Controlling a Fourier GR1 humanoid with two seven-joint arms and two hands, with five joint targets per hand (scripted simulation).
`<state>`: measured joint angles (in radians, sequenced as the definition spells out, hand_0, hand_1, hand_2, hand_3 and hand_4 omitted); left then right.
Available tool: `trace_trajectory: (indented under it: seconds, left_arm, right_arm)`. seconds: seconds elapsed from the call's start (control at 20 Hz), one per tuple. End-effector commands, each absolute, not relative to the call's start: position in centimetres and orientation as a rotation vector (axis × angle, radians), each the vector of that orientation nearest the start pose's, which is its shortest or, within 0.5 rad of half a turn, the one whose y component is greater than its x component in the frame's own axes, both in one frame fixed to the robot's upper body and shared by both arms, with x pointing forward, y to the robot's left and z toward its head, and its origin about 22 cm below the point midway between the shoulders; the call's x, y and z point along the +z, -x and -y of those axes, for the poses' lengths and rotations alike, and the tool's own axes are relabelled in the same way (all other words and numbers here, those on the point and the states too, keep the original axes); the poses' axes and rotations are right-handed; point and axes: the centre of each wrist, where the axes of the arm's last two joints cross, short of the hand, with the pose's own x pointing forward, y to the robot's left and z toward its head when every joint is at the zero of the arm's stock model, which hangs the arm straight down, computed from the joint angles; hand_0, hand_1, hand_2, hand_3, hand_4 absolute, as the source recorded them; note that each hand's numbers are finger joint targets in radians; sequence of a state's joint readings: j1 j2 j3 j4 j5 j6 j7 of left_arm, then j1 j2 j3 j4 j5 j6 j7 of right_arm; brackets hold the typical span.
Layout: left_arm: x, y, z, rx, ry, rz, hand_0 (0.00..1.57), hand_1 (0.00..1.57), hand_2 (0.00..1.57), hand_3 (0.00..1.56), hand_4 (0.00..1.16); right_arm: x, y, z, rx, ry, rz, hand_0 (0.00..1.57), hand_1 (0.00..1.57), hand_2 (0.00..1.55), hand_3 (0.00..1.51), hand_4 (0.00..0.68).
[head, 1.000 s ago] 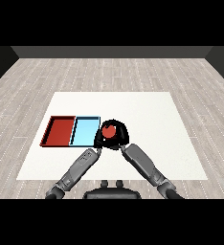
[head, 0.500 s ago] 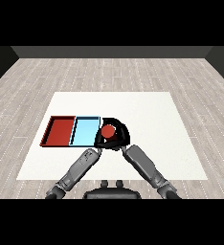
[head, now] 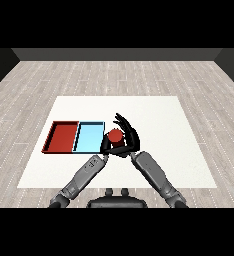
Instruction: Pick the red can and put it in the red box
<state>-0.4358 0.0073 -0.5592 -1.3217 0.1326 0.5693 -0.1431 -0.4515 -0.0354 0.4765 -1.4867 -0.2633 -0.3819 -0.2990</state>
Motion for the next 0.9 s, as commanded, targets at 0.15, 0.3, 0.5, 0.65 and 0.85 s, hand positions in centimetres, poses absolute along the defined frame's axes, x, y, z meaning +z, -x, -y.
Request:
trace_trajectory:
  seconds: [0.15, 0.3, 0.5, 0.65, 0.85]
  left_arm:
    - [1.6, -28.4, -6.8, -0.126, 0.062, 1.81, 1.57, 1.57, 1.57, 1.48, 1.14]
    - [0.3, -26.0, -7.7, -0.101, 0.066, 1.792, 1.57, 1.57, 1.57, 1.49, 1.13]
    - [0.6, -28.3, -8.5, -0.072, 0.034, 1.778, 1.57, 1.57, 1.56, 1.46, 1.12]
    - [1.8, -28.6, -9.4, -0.086, -0.003, 1.813, 1.57, 1.57, 1.57, 1.46, 1.13]
    - [4.4, -29.7, -13.4, -0.103, -0.035, 1.859, 1.57, 1.57, 1.57, 1.47, 1.14]
  right_arm:
    - [8.8, -29.1, 11.1, 0.04, -0.287, 2.127, 0.0, 0.0, 0.0, 0.0, 0.0]
    - [13.1, -30.2, 12.3, 0.007, -0.298, 2.18, 0.0, 0.0, 0.0, 0.0, 0.0]
    - [15.1, -29.1, 15.2, -0.074, -0.186, 2.251, 0.0, 0.0, 0.0, 0.0, 0.0]
    - [15.5, -26.8, 17.0, -0.089, -0.202, 2.257, 0.0, 0.0, 0.0, 0.0, 0.0]
    - [12.4, -27.6, 22.4, -0.154, -0.132, 2.213, 0.0, 0.0, 0.0, 0.0, 0.0]
